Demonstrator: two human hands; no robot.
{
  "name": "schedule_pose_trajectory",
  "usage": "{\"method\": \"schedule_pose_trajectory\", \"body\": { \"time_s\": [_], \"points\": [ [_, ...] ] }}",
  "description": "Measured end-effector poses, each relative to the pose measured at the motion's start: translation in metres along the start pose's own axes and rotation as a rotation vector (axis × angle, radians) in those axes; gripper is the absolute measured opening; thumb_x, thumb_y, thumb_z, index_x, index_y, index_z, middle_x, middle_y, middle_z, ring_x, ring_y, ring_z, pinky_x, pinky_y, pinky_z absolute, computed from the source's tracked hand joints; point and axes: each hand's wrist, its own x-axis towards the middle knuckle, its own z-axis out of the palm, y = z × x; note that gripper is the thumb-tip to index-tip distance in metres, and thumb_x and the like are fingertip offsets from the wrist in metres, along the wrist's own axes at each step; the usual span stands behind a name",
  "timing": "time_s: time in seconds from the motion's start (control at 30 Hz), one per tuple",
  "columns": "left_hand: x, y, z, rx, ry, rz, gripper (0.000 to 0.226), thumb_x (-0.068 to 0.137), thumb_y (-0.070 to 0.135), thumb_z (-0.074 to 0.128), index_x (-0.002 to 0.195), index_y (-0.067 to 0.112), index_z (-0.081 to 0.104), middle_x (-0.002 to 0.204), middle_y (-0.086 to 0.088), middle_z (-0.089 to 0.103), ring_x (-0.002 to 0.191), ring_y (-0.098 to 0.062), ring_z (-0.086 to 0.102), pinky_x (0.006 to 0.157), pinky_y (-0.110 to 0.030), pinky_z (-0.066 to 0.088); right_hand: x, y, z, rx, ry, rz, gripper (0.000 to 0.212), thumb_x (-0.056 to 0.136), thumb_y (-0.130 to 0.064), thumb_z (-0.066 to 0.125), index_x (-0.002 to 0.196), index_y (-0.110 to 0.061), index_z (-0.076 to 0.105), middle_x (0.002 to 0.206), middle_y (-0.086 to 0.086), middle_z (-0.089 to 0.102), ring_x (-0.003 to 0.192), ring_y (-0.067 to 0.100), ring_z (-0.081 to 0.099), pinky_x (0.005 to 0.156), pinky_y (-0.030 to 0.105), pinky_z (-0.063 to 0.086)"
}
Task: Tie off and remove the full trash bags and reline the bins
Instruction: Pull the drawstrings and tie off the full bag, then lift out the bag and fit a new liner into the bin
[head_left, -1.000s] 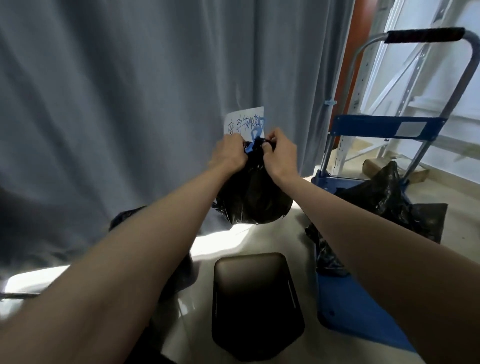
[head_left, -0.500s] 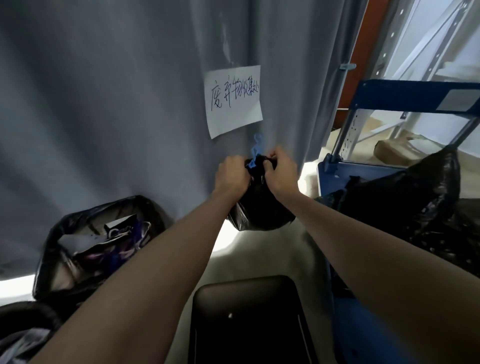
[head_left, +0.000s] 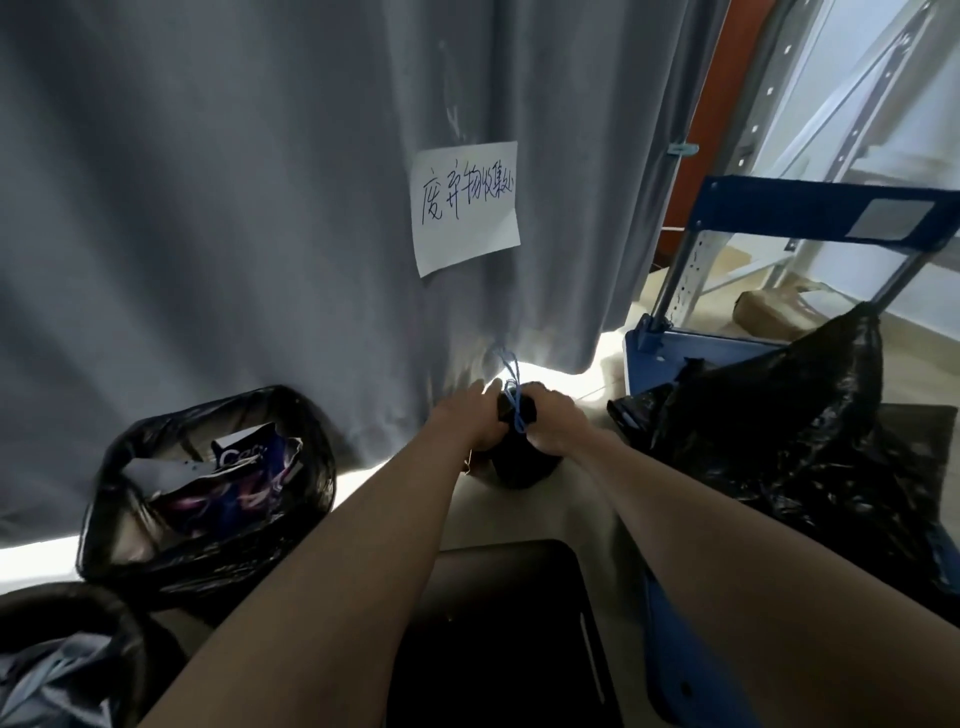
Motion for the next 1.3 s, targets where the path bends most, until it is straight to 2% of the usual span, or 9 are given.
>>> {"method": "schedule_pose_trajectory", "body": {
  "time_s": [0.13, 0.23, 0.33, 0.5, 0.77, 0.9, 1.03, 1.2, 1.3],
  "points": [
    [-0.032, 0.018, -0.030, 0.015, 0.050, 0.002, 0.071, 0.094, 0.039, 0.052, 0.153, 0.020, 0.019, 0.154, -0.010, 0.030, 0.138, -0.032, 0.034, 0.109, -0.043, 0.033, -0.032, -0.012, -0.020, -0.019, 0.000, 0.000, 0.050, 0.088, -0.018, 0.057, 0.135, -0.020, 0.044, 0.130, 0.013, 0.052, 0.121, 0.034, 0.052, 0.099, 0.042, 0.046],
    [-0.056, 0.037, -0.046, 0.059, 0.062, 0.003, 0.070, 0.095, 0.045, 0.051, 0.153, 0.020, 0.021, 0.158, -0.008, 0.025, 0.140, -0.030, 0.033, 0.111, -0.042, 0.031, -0.060, -0.019, -0.039, -0.018, 0.063, -0.013, 0.049, 0.091, -0.022, 0.058, 0.137, -0.019, 0.043, 0.134, 0.014, 0.050, 0.124, 0.033, 0.050, 0.101, 0.041, 0.044],
    [-0.076, 0.062, -0.055, 0.048, 0.063, 0.016, 0.071, 0.093, 0.045, 0.054, 0.153, 0.023, 0.025, 0.157, -0.006, 0.028, 0.141, -0.029, 0.032, 0.113, -0.045, 0.031, -0.092, -0.020, -0.061, -0.034, 0.109, -0.008, 0.056, 0.090, -0.022, 0.060, 0.142, -0.019, 0.039, 0.138, 0.013, 0.046, 0.127, 0.032, 0.048, 0.101, 0.041, 0.043],
    [-0.101, 0.112, -0.054, 0.019, 0.109, 0.052, 0.064, 0.092, 0.043, 0.056, 0.148, 0.022, 0.034, 0.152, -0.005, 0.035, 0.138, -0.027, 0.037, 0.110, -0.043, 0.032, -0.142, 0.001, -0.095, -0.074, 0.185, 0.045, 0.052, 0.090, -0.018, 0.057, 0.139, -0.020, 0.040, 0.134, 0.011, 0.046, 0.120, 0.031, 0.050, 0.088, 0.040, 0.043],
    [-0.114, 0.183, -0.024, 0.000, 0.023, 0.145, 0.046, 0.089, 0.040, 0.055, 0.131, 0.020, 0.053, 0.132, -0.007, 0.055, 0.119, -0.028, 0.054, 0.093, -0.040, 0.042, -0.192, 0.088, -0.122, -0.033, 0.195, 0.299, 0.046, 0.092, -0.020, 0.052, 0.136, -0.021, 0.040, 0.130, 0.013, 0.044, 0.115, 0.034, 0.050, 0.091, 0.042, 0.044],
    [-0.102, 0.210, -0.005, 0.088, -0.035, 0.214, 0.047, 0.091, 0.039, 0.054, 0.132, 0.017, 0.050, 0.132, -0.010, 0.054, 0.119, -0.029, 0.053, 0.096, -0.042, 0.044, -0.194, 0.127, -0.115, -0.002, 0.203, 0.404, 0.048, 0.093, -0.019, 0.050, 0.139, -0.020, 0.038, 0.135, 0.015, 0.038, 0.115, 0.037, 0.050, 0.091, 0.042, 0.044],
    [-0.080, 0.230, 0.017, 0.109, -0.004, 0.258, 0.046, 0.092, 0.037, 0.054, 0.130, 0.011, 0.046, 0.132, -0.014, 0.053, 0.118, -0.031, 0.054, 0.092, -0.041, 0.043, -0.181, 0.150, -0.105, 0.014, 0.230, 0.424, 0.049, 0.093, -0.017, 0.049, 0.140, -0.022, 0.037, 0.141, 0.017, 0.028, 0.119, 0.041, 0.046, 0.095, 0.047, 0.043],
    [-0.052, 0.245, 0.061, 0.020, 0.005, 0.173, 0.069, 0.086, 0.045, 0.063, 0.138, 0.008, 0.037, 0.136, -0.014, 0.047, 0.124, -0.032, 0.049, 0.096, -0.045, 0.043, -0.166, 0.182, -0.103, 0.030, 0.195, 0.404, 0.058, 0.094, -0.012, 0.048, 0.149, -0.016, 0.029, 0.151, 0.018, 0.020, 0.129, 0.043, 0.038, 0.105, 0.048, 0.039],
    [-0.044, 0.248, 0.085, 0.030, 0.073, 0.149, 0.055, 0.088, 0.037, 0.062, 0.132, 0.009, 0.044, 0.133, -0.013, 0.048, 0.122, -0.034, 0.049, 0.094, -0.046, 0.044, -0.162, 0.196, -0.096, -0.008, 0.147, 0.387, 0.054, 0.094, -0.010, 0.048, 0.145, -0.005, 0.031, 0.147, 0.016, 0.029, 0.130, 0.039, 0.039, 0.108, 0.048, 0.037]
  ]
}}
